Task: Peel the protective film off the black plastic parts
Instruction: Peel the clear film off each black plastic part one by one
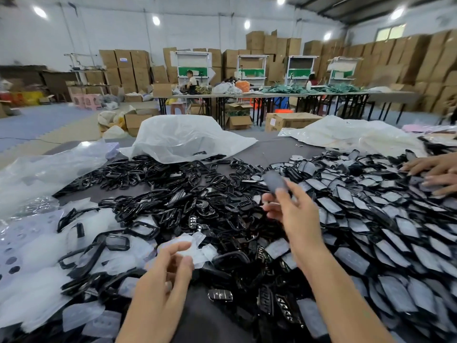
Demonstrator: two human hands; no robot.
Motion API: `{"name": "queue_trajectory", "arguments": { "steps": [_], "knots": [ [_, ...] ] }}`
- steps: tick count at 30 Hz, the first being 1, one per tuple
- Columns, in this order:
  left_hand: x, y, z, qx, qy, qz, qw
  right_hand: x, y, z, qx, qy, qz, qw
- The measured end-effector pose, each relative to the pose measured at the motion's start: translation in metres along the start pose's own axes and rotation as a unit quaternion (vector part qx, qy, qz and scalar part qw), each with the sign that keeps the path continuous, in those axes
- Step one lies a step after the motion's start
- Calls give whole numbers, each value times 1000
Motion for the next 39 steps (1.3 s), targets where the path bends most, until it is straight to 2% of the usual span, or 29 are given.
{"name": "queue_trajectory", "arguments": {
  "steps": [3,5,6,8,11,13,15,17,19,21,22,27,29,33,36,37,39],
  "knots": [
    [10,9,16,-22,-108,83,990,-6,-31,-73,171,1,6,985],
    [18,15,26,-21,-187,164,968,0,-29,-97,224,11,28,974],
    [20,17,32,-32,-213,190,958,0,-24,-98,226,23,31,973],
    [19,19,45,-74,-270,219,935,-2,-12,-82,176,59,11,983],
    [12,26,58,-90,-352,252,897,-4,16,-23,46,114,-18,992],
    [8,24,54,-48,-380,259,886,-2,40,28,-57,163,-43,984],
    [-1,9,36,19,-417,217,882,5,65,75,-156,217,-74,961],
    [-13,-7,11,61,-453,144,878,18,85,110,-231,303,-107,918],
    [-23,-16,-6,63,-474,90,874,35,98,131,-287,429,-136,845],
    [-29,-19,-11,51,-487,69,869,49,104,138,-319,527,-152,773],
    [-29,-19,-10,52,-490,68,867,51,104,138,-320,543,-155,761],
    [-25,-20,-8,57,-464,78,881,42,101,129,-275,548,-198,765],
    [-20,-19,-10,67,-435,87,894,33,100,124,-243,542,-207,777],
    [-27,-22,-29,98,-286,2,953,22,95,120,-218,522,-224,794],
    [-36,-24,-37,96,-208,-34,973,27,96,121,-260,532,-216,776],
    [-38,-24,-37,91,-201,-34,975,30,97,119,-275,525,-199,781],
    [-37,-26,-35,72,-198,-27,977,30,94,112,-261,468,-156,830]
  ]
}}
Point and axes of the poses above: each hand's wrist, its own y-axis away from the middle knuckle, its own z-axis out of the palm, x = y × z, the point moved 9 cm from there along -y, towards the middle knuckle, and after that the axes turned 9 degrees about -z, right-handed, at the moved point
